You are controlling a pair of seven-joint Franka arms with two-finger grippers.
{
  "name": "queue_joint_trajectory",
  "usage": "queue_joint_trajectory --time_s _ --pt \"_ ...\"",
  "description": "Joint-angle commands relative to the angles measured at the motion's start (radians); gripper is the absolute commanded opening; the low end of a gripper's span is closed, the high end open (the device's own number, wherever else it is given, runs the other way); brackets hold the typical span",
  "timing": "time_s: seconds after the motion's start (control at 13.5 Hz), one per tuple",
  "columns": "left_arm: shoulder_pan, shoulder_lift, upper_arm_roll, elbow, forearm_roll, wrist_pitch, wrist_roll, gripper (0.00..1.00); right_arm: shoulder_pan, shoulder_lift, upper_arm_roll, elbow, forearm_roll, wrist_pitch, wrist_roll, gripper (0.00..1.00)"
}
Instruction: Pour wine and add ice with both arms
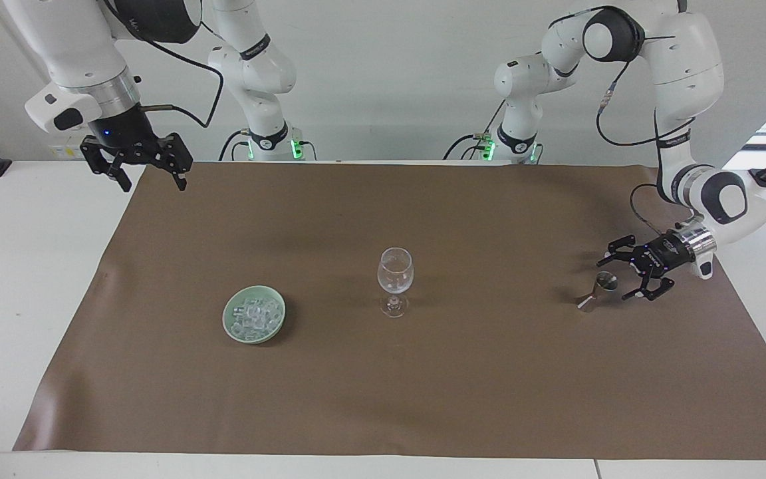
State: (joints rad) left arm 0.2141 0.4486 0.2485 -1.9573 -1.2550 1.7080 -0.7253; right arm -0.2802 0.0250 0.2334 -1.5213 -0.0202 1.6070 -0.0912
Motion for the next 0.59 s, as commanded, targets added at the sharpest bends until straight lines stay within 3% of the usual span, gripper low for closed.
queue_joint_trajectory --time_s 0.0,0.52 --pt "-0.016 -0.016 -0.014 -0.038 -0.063 0.045 0.018 1.0 -0.007 -0.01 0.003 -0.013 0.014 -0.005 -0.021 1.0" --pt "-0.021 -0.033 -0.057 -0.095 -0.115 0.107 0.021 1.0 -0.007 -0.01 0.003 -0.013 0.014 -0.006 -0.021 1.0"
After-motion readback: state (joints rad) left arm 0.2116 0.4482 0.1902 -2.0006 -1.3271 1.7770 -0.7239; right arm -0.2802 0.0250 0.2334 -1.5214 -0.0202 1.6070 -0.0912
